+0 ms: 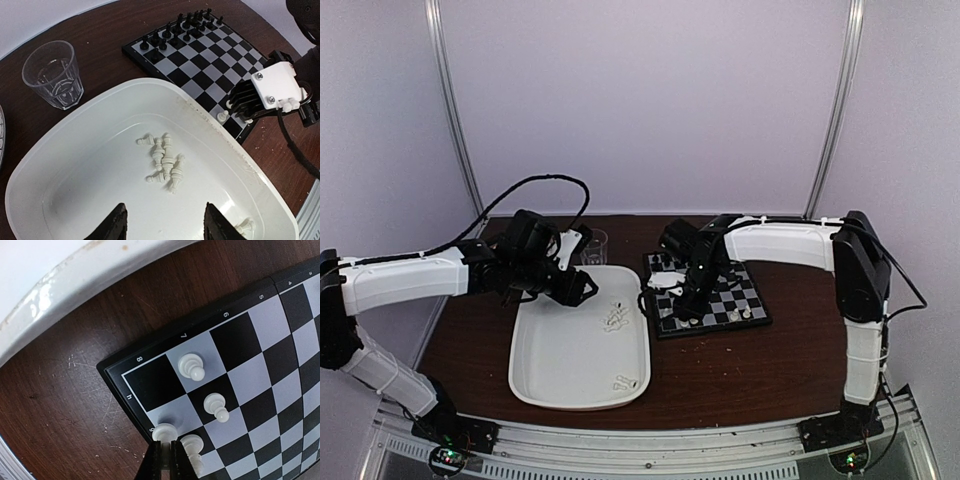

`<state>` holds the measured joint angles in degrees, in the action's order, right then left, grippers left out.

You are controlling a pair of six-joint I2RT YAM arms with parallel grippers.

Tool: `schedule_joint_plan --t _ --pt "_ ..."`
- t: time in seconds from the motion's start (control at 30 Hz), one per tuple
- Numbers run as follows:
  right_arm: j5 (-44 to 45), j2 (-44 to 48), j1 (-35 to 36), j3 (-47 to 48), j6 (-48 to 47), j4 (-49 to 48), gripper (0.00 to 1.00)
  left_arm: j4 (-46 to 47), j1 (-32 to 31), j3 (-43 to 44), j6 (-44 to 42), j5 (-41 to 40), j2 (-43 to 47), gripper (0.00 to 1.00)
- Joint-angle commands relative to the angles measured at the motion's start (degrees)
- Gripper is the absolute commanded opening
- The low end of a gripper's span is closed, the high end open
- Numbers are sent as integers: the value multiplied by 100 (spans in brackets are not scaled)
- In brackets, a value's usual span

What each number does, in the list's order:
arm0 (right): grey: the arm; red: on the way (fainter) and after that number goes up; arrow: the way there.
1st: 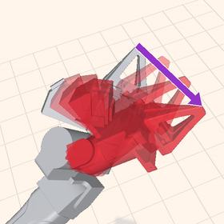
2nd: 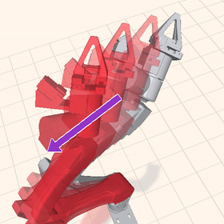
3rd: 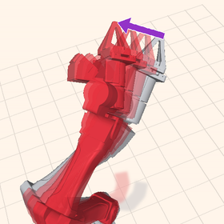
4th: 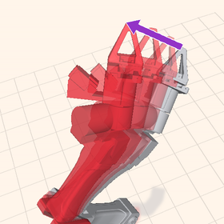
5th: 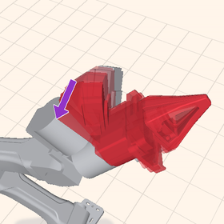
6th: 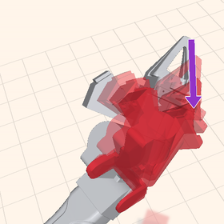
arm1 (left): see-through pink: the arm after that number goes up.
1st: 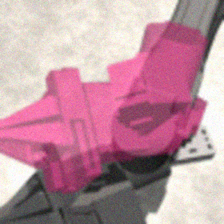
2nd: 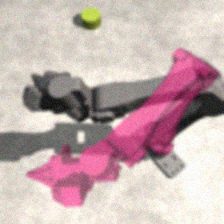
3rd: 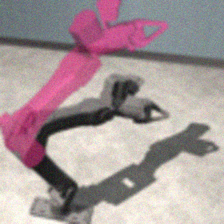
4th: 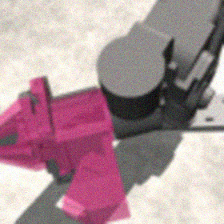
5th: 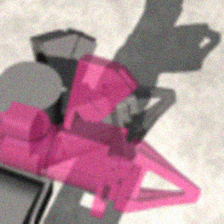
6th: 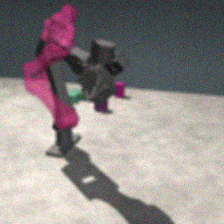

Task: Set up the chess pieces on the board
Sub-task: Place the knight on b1.

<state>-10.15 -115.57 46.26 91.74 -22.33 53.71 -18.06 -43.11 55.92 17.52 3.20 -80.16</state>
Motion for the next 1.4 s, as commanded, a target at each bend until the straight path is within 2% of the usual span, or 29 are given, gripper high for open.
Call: schedule_joint_plan --t 0.0,0.83,1.37 --pt "176 -122 33 76 12 -54 0 180 41 -59 31 32 -8 53" --pt "266 -315 32 240 62 -113 0 352 40 -204 120 186 -39 52" --pt "475 240 19 418 117 103 23 358 40 -231 111 221 -76 52"
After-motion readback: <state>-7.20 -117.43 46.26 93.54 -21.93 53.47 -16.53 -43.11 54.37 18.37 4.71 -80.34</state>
